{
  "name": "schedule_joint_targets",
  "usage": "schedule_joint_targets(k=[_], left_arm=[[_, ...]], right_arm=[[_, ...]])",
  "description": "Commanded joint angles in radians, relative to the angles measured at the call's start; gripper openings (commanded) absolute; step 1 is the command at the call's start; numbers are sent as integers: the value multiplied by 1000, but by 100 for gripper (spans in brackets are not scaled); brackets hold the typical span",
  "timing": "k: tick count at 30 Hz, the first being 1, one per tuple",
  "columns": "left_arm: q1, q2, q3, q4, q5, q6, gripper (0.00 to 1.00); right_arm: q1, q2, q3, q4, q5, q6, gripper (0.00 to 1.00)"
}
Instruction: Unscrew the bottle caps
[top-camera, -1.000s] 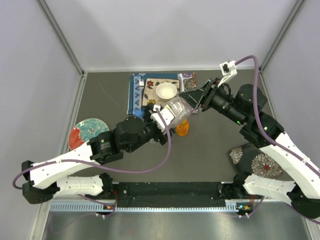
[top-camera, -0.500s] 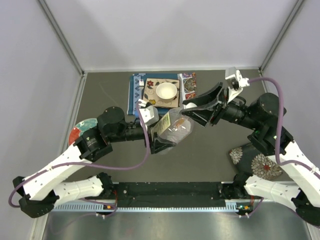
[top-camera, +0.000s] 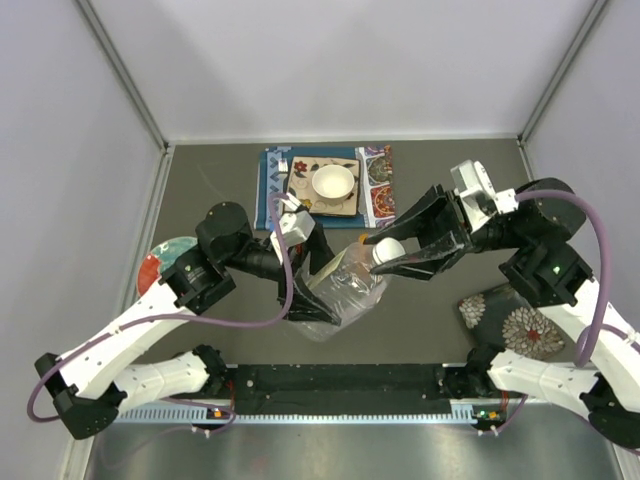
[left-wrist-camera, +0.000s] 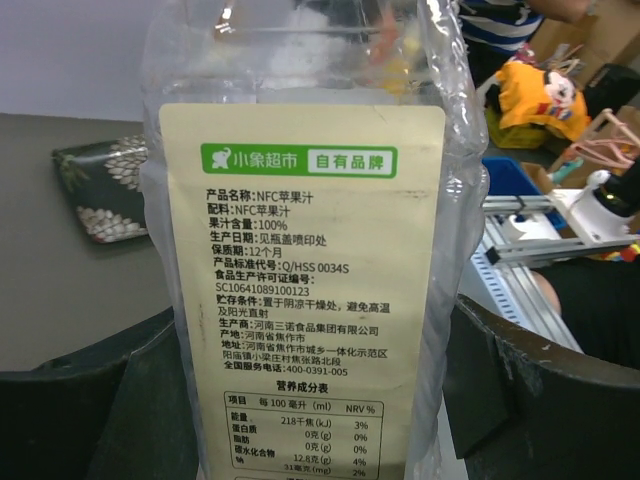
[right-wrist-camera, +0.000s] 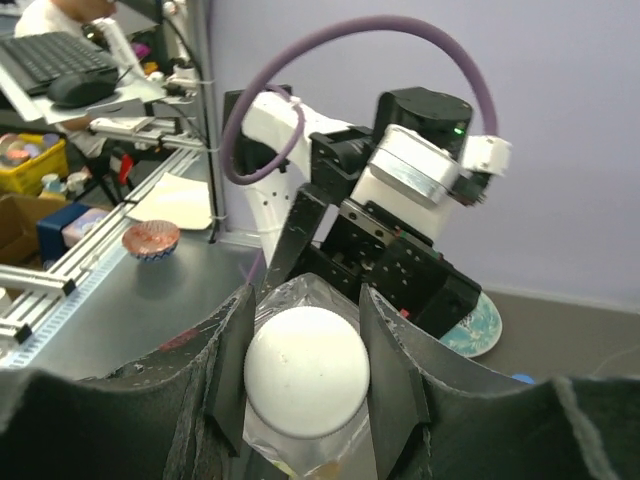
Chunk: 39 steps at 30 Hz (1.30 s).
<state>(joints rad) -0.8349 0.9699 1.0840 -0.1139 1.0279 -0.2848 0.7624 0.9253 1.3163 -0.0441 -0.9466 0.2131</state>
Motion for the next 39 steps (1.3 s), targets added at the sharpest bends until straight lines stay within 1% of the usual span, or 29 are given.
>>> schedule_joint_targets(k=[1,2,6,10,13,15,18,19,21,22,23,24,25,26,27,30,31,32,34,35,37,38,39], left_arm=[[13,-2,10,238,138,-106,27],[14,1,5,258,147,-116,27],[14,10,-7,296,170,-146,27],[16,13,-4,292,173,-133,27],[17,12,4,235,155,-84,27],[19,12,14,185,135,-57,28],[19,13,22,140,103,-7,28],[19,12,22,122,92,12,28],[19,10,22,118,69,29,28],[19,9,22,85,45,47,29],[19,6,22,70,34,55,29],[20,4,21,68,29,58,29],[19,3,17,68,17,62,29],[17,0,17,65,8,64,30],[17,-2,17,60,-3,71,30],[17,-5,25,36,-60,101,30],[17,-7,25,28,-80,108,30],[17,-11,27,20,-154,119,30],[8,-14,30,-12,-239,157,29],[5,-14,34,-24,-331,170,30],[-15,-13,39,-50,-428,209,30],[-23,-11,45,-58,-462,225,29],[-33,-10,48,-62,-568,245,29]], right_arm=[[-9,27,38,-155,-242,-156,0],[-9,30,37,-174,-277,-175,0],[-20,40,37,-307,-305,-286,0],[-35,50,28,-329,-316,-308,0],[-35,44,29,-329,-276,-293,0],[-34,35,38,-327,-212,-279,0],[-35,23,52,-327,-133,-256,21],[-34,17,55,-326,-106,-245,34],[-34,12,69,-323,-43,-236,48],[-34,10,72,-323,-23,-225,57],[-35,10,84,-320,24,-221,61],[-35,12,89,-309,47,-221,62],[-34,9,92,-300,70,-172,64],[-34,9,96,-286,128,-147,64],[-34,9,101,-255,152,-127,65],[-34,10,124,-212,221,-64,72],[-35,13,129,-200,256,-32,77],[-34,15,141,-192,279,-14,79],[-34,23,155,-168,357,43,82],[-34,26,170,-160,400,67,83],[-34,36,187,-166,535,153,83],[-35,50,205,-174,566,175,82],[-34,58,218,-186,600,222,83]])
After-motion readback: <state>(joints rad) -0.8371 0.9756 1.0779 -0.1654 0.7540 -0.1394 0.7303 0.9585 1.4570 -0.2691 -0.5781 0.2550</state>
